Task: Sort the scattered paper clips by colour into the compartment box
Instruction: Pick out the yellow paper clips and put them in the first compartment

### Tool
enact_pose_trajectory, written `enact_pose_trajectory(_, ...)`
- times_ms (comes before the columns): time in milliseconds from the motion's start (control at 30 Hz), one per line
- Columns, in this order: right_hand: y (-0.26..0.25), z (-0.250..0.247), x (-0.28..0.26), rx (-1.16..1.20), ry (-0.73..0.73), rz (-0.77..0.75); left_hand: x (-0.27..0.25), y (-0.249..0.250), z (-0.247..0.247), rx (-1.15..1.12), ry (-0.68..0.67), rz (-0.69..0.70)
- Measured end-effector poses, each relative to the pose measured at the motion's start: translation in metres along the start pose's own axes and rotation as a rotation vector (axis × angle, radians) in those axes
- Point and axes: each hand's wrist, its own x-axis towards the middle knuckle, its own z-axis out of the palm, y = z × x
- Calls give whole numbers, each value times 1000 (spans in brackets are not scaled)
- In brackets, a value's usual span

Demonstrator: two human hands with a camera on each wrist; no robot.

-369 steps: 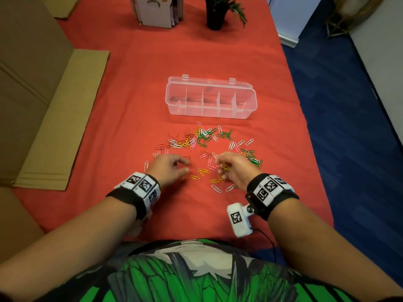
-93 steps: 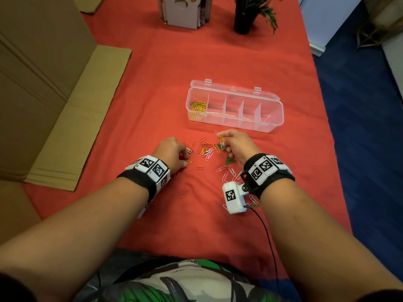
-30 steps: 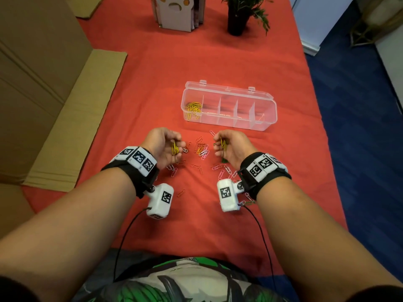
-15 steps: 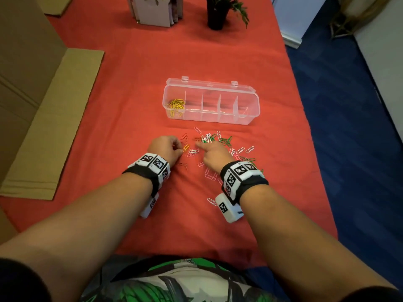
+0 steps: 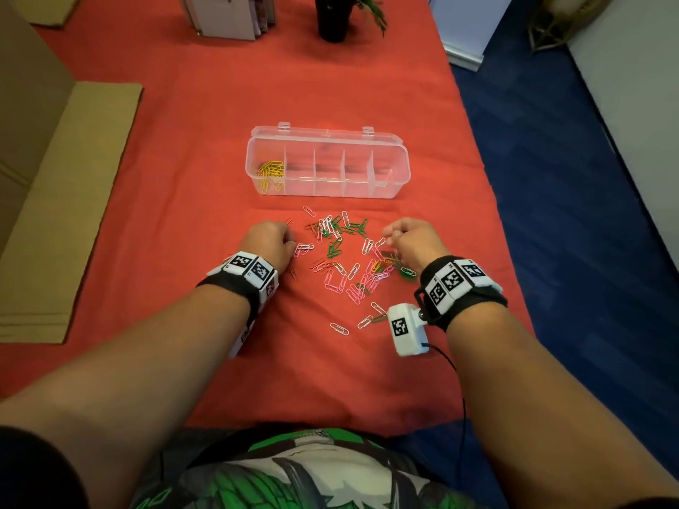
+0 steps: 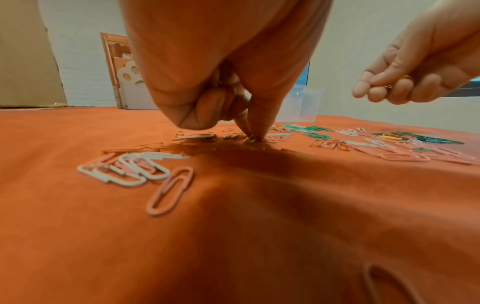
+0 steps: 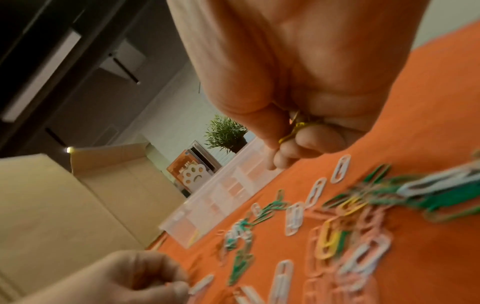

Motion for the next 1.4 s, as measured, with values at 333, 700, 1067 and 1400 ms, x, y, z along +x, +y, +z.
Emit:
enact_pose_trajectory(333,23,-3,-8,-47,-39,67,5,-6,-8,-499,-82,-224)
enact_pose_trajectory(700,14,5,-6,-66,3,-4,-1,-18,-16,-786,-36,-291)
enact_pose_trajectory(1067,16,1,-5,-156,20,-6,-1,-9,-4,18,-7,20)
enact_pose_trajectory(1400,16,0,-5,-162,-17,6,-4,-15,-4,221,-156,97)
